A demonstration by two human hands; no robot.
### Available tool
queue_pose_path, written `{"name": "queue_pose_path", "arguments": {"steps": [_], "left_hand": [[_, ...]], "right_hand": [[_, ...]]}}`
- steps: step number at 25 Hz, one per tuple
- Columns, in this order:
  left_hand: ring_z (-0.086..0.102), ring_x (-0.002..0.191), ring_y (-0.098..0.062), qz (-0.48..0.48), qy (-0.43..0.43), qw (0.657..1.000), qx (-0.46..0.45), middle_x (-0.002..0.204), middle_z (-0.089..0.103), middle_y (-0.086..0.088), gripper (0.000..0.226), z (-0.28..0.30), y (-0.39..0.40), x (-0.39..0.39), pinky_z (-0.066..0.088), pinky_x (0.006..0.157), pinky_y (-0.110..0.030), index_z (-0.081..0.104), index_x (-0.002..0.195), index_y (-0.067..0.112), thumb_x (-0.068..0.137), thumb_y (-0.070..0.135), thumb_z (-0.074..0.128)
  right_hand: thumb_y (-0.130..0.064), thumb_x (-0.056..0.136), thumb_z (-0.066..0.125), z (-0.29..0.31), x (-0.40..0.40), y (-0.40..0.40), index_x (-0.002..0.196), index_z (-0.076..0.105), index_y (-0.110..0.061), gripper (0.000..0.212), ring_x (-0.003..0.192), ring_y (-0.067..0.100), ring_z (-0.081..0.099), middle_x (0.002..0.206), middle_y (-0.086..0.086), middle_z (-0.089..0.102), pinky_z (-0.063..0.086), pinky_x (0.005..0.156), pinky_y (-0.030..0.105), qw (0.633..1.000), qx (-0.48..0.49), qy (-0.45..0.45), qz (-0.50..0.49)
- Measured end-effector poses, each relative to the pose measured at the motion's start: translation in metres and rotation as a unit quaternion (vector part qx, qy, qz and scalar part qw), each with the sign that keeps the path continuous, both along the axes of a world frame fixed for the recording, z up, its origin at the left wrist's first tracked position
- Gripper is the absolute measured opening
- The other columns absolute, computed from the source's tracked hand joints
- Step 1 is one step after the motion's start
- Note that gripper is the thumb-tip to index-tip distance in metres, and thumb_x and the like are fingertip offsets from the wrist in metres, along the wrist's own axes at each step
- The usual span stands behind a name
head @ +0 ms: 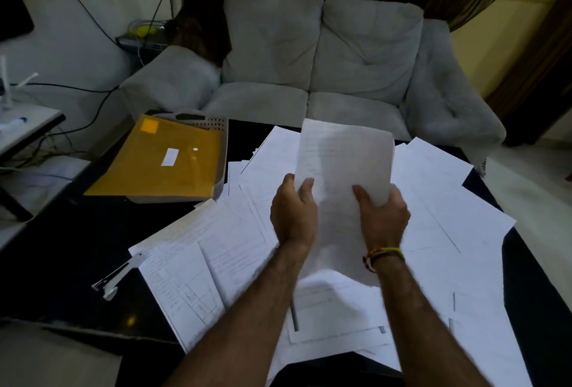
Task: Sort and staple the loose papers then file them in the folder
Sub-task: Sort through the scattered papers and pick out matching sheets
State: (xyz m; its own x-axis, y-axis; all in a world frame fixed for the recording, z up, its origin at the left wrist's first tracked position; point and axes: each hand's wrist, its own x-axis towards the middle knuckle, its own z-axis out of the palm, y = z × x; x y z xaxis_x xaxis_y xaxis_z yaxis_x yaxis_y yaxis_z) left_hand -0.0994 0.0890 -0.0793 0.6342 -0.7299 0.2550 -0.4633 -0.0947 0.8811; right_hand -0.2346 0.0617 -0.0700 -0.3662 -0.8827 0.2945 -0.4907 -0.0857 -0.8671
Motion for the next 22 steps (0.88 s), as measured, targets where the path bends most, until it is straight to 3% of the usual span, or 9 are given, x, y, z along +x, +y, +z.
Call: {"name": "queue_pose_path", "arguments": {"steps": [4, 7, 13, 15, 18, 20, 22], "left_hand": [[0.056, 0.118, -0.027, -0.092, 0.084, 0.966, 0.225, 0.126, 0.062, -0.008, 0.049, -0.053, 0.003, 0.027, 0.046, 0.097, -0.033, 0.057, 0.125, 0.01, 0.088, 0.042, 0.061], [0.06, 0.112, -0.027, -0.117, 0.08, 0.942, 0.304, 0.119, 0.066, -0.008, 0.047, -0.096, 0.027, 0.05, 0.049, 0.092, -0.032, 0.061, 0.12, 0.011, 0.085, 0.043, 0.064], [0.066, 0.093, -0.022, -0.168, 0.083, 0.924, 0.334, 0.094, 0.07, -0.002, 0.038, -0.093, 0.021, 0.104, 0.049, 0.072, -0.024, 0.07, 0.095, 0.01, 0.077, 0.043, 0.072], [0.064, 0.081, -0.017, -0.201, 0.051, 0.919, 0.335, 0.078, 0.065, 0.003, 0.03, -0.086, 0.011, 0.123, 0.043, 0.061, -0.024, 0.066, 0.079, 0.015, 0.076, 0.043, 0.073], [0.052, 0.059, -0.01, -0.246, 0.024, 0.916, 0.315, 0.059, 0.05, 0.007, 0.037, -0.079, -0.004, 0.144, 0.033, 0.052, -0.022, 0.051, 0.06, 0.02, 0.078, 0.041, 0.075], [0.056, 0.064, -0.01, -0.263, 0.019, 0.917, 0.3, 0.065, 0.057, 0.007, 0.029, -0.086, -0.009, 0.153, 0.043, 0.056, -0.025, 0.058, 0.067, 0.022, 0.08, 0.042, 0.073], [0.064, 0.081, -0.014, -0.261, 0.023, 0.924, 0.278, 0.088, 0.07, 0.004, 0.032, -0.104, -0.008, 0.158, 0.055, 0.075, -0.034, 0.069, 0.093, 0.019, 0.08, 0.048, 0.07]], "right_hand": [[-0.033, 0.075, 0.079, -0.048, -0.025, -0.014, 0.112, 0.059, -0.009, 0.048, 0.106, 0.035, 0.059, 0.113, 0.015, 0.065, 0.047, 0.088, 0.04, 0.969, 0.239, 0.061, -0.027], [-0.028, 0.075, 0.079, -0.085, -0.016, -0.002, 0.12, 0.057, -0.012, 0.053, 0.112, 0.038, 0.053, 0.12, 0.016, 0.059, 0.045, 0.092, 0.046, 0.965, 0.224, 0.135, -0.035], [-0.037, 0.076, 0.076, -0.078, 0.076, -0.014, 0.12, 0.063, -0.015, 0.051, 0.116, 0.03, 0.049, 0.12, 0.009, 0.056, 0.042, 0.093, 0.041, 0.959, 0.136, 0.213, 0.126], [-0.038, 0.078, 0.075, -0.074, 0.103, -0.024, 0.123, 0.061, -0.015, 0.053, 0.118, 0.029, 0.048, 0.123, 0.009, 0.056, 0.039, 0.098, 0.039, 0.952, 0.131, 0.218, 0.17], [-0.039, 0.08, 0.074, -0.071, 0.134, -0.05, 0.127, 0.058, -0.016, 0.055, 0.119, 0.028, 0.048, 0.127, 0.009, 0.055, 0.04, 0.101, 0.039, 0.926, 0.136, 0.259, 0.238], [-0.037, 0.083, 0.072, -0.072, 0.153, -0.069, 0.13, 0.056, -0.019, 0.053, 0.121, 0.028, 0.047, 0.13, 0.008, 0.054, 0.04, 0.101, 0.04, 0.896, 0.137, 0.304, 0.294], [-0.034, 0.086, 0.069, -0.074, 0.172, -0.089, 0.132, 0.055, -0.02, 0.05, 0.124, 0.029, 0.045, 0.134, 0.007, 0.052, 0.039, 0.103, 0.042, 0.861, 0.135, 0.347, 0.347]]}}
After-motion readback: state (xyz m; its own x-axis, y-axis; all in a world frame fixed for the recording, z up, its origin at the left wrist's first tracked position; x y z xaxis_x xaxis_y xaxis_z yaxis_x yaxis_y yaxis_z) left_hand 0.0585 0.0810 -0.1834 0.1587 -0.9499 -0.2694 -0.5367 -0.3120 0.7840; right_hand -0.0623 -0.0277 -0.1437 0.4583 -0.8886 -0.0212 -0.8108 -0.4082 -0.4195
